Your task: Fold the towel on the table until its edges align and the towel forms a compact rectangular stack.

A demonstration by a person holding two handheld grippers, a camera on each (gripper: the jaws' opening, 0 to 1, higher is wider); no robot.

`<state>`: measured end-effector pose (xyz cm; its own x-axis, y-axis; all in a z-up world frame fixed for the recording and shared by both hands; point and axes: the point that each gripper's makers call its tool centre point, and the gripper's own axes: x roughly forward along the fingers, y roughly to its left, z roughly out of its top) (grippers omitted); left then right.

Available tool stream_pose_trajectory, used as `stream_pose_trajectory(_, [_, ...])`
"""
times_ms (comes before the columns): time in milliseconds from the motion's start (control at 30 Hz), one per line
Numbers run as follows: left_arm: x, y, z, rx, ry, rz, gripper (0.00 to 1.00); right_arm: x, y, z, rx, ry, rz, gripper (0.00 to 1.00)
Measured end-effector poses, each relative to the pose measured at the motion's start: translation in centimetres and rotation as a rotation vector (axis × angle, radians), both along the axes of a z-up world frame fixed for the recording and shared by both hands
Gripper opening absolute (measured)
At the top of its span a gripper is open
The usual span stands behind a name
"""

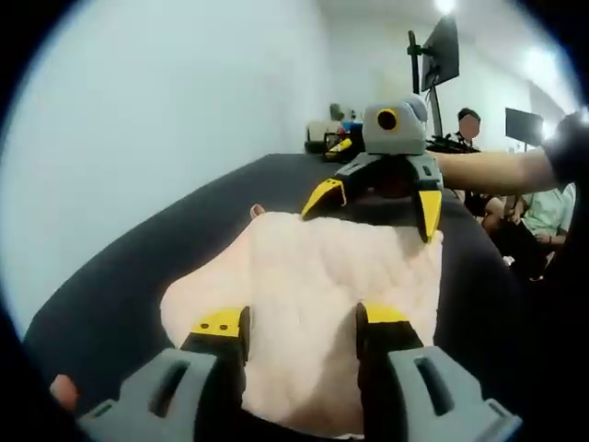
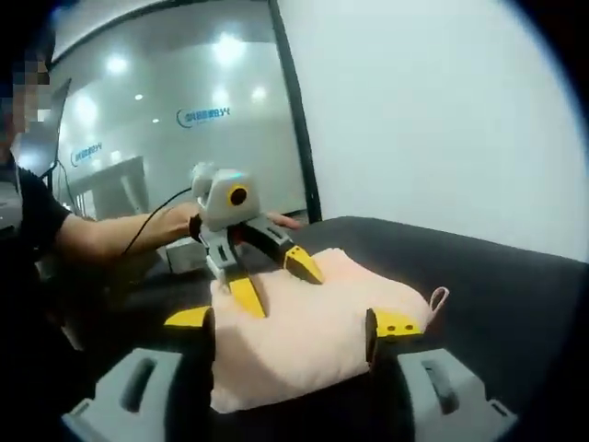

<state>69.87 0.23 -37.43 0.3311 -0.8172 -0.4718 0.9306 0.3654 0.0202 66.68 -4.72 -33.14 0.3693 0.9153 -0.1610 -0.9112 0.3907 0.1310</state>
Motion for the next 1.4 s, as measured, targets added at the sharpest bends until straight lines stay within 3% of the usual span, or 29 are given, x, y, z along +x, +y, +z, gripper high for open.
stream_pose_trajectory(100, [0.1, 0.0, -0.4, -0.024, -0.036, 0.002, 0.46, 0.8, 0.3, -1.0, -0.032, -0.028, -0.011, 0.74])
stream_pose_trajectory(300, [-0.4, 0.9, -0.8, -0.08, 0.006, 0.077, 0.46, 0.7, 1.5, -2.2, -0.05, -0.036, 0.014, 0.75])
stream_pose_trajectory(400, [-0.1, 0.8, -1.2, -0.156, 0.014, 0.132, 0.45, 0.9, 1.8, -3.6, -0.069, 0.004, 0.018, 0.72])
stream_pose_trajectory(467, [-1.5, 1.2, -0.7, -0.211, 0.003, 0.157, 0.44, 0.8, 1.6, -4.1, -0.06, 0.028, 0.012, 0.71])
stream_pose_trajectory(567, [-0.1, 2.1, -1.0, -0.245, 0.012, 0.141, 0.43, 0.5, 1.3, -3.9, -0.012, 0.039, 0.023, 0.7])
stream_pose_trajectory(633, [-0.3, 2.0, -0.8, -0.234, 0.025, 0.115, 0.42, 0.2, 0.6, -3.6, 0.016, 0.057, 0.025, 0.67])
stream_pose_trajectory(767, [0.1, 2.9, -0.3, -0.25, 0.053, 0.059, 0.42, -0.5, 0.7, -3.5, 0.008, 0.044, 0.04, 0.66])
stream_pose_trajectory(833, [0.5, 4.0, 0.8, -0.257, 0.075, 0.103, 0.39, -0.6, 0.4, -2.7, 0.021, 0.037, 0.047, 0.67])
stream_pose_trajectory(867, [0.9, 4.5, 2.4, -0.292, 0.018, 0.119, 0.32, -0.1, 0.0, -1.8, 0.039, 0.017, 0.053, 0.68])
stream_pose_trajectory(900, [0.7, 4.3, 5.5, -0.408, -0.047, 0.138, 0.25, 0.1, -0.1, -0.5, 0.086, 0.0, 0.038, 0.66])
stream_pose_trajectory(933, [0.2, 4.0, 8.8, -0.551, -0.061, 0.125, 0.23, 0.0, -0.2, 0.8, 0.124, -0.013, 0.033, 0.59])
stream_pose_trajectory(967, [0.0, 3.8, 12.0, -0.697, -0.054, 0.108, 0.23, 0.1, -0.3, 2.1, 0.162, -0.034, 0.016, 0.44])
stream_pose_trajectory(1000, [-0.4, 3.3, 12.7, -0.724, -0.047, 0.082, 0.25, 0.7, -0.4, 2.5, 0.163, -0.054, 0.0, 0.34])
stream_pose_trajectory(1033, [-0.9, 2.2, 12.7, -0.676, -0.096, 0.044, 0.28, 0.8, -0.1, 2.7, 0.153, -0.056, -0.01, 0.29])
stream_pose_trajectory(1067, [-1.1, 1.2, 11.8, -0.593, -0.15, 0.019, 0.32, 1.4, 0.2, 2.8, 0.143, -0.065, -0.02, 0.3])
stream_pose_trajectory(1133, [-0.1, -0.1, 7.4, -0.373, -0.166, 0.015, 0.32, 1.9, 1.1, 2.0, 0.129, -0.026, -0.018, 0.34])
stream_pose_trajectory(1167, [0.1, -0.7, 5.7, -0.307, -0.176, 0.026, 0.28, 2.3, 1.3, 1.0, 0.085, -0.014, -0.051, 0.34])
stream_pose_trajectory(1233, [0.8, -0.8, 3.9, -0.289, -0.134, 0.128, 0.25, 2.7, 2.1, -0.6, 0.021, 0.0, -0.12, 0.32])
stream_pose_trajectory(1300, [0.8, -0.8, 3.7, -0.351, -0.074, 0.248, 0.19, 2.7, 2.2, -1.3, 0.011, 0.0, -0.172, 0.28])
stream_pose_trajectory(1367, [0.1, -0.3, 0.8, -0.191, -0.105, 0.293, 0.14, 3.6, 1.9, -2.8, -0.03, 0.012, -0.236, 0.25])
stream_pose_trajectory(1400, [0.1, 0.0, -0.3, -0.147, -0.112, 0.315, 0.14, 3.5, 2.2, -3.1, -0.014, 0.013, -0.224, 0.24])
